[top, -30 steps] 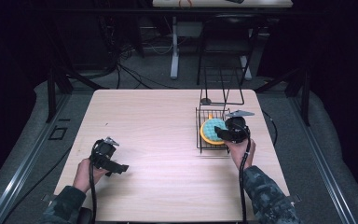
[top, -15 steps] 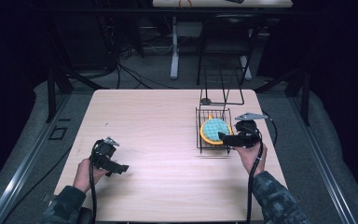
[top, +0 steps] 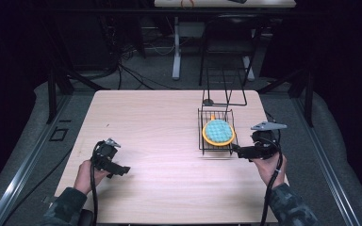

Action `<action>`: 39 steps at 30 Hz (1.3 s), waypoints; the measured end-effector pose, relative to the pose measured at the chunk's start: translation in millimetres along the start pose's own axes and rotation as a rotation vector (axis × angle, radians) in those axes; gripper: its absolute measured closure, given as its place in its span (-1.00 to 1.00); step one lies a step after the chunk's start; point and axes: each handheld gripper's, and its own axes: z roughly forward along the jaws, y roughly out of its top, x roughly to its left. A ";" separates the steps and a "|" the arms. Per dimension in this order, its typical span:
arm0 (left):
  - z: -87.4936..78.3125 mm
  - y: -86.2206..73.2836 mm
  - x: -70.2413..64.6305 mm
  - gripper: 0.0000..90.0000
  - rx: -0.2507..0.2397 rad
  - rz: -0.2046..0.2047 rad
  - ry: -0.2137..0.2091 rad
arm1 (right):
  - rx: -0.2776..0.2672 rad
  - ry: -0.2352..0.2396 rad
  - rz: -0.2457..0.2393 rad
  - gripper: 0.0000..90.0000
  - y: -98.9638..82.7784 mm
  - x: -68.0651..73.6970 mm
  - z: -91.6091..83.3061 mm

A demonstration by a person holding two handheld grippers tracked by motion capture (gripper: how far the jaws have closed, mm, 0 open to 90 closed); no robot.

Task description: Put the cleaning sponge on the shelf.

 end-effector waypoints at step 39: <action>3.7 2.0 -0.2 -0.83 0.017 0.004 0.004 | 0.155 -0.083 0.060 -1.00 -74.9 -33.6 -39.8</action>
